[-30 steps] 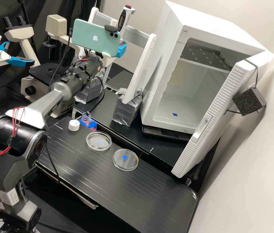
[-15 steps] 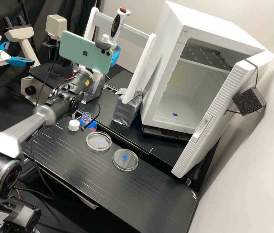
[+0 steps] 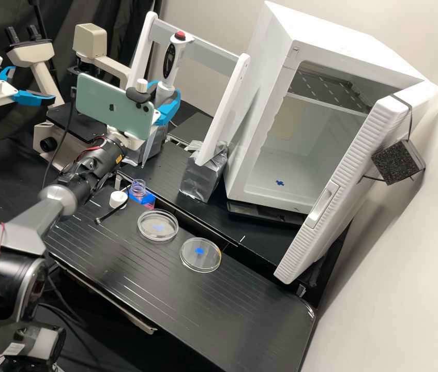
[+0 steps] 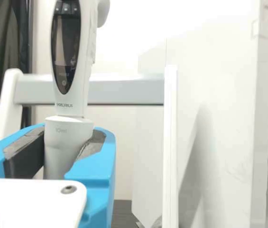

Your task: Use the pipette

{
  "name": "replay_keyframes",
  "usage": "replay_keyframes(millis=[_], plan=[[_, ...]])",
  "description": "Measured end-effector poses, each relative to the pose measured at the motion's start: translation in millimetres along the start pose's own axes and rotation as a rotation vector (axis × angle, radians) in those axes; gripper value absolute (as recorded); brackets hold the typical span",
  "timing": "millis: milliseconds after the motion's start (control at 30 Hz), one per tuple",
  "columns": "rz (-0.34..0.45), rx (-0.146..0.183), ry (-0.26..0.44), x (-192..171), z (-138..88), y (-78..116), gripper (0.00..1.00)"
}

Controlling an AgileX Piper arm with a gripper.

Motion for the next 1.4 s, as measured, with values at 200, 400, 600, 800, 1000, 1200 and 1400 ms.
replay_keyframes(millis=[200,400,600,800,1000,1200,1400], plan=[[-0.041,-0.011,-0.048,3.7,11.3,-18.3,0.00],[-0.048,-0.026,-0.072,6.3,20.3,-30.2,0.00],[-0.023,-0.040,-0.076,10.0,25.0,-35.5,0.00],[-0.030,-0.035,-0.092,10.0,31.3,-41.3,0.00],[-0.039,-0.010,-0.117,7.5,39.2,-43.6,0.00],[-0.047,0.024,-0.131,3.1,43.7,-45.6,0.00],[-0.077,0.047,-0.155,-9.1,46.6,-56.3,0.00]])
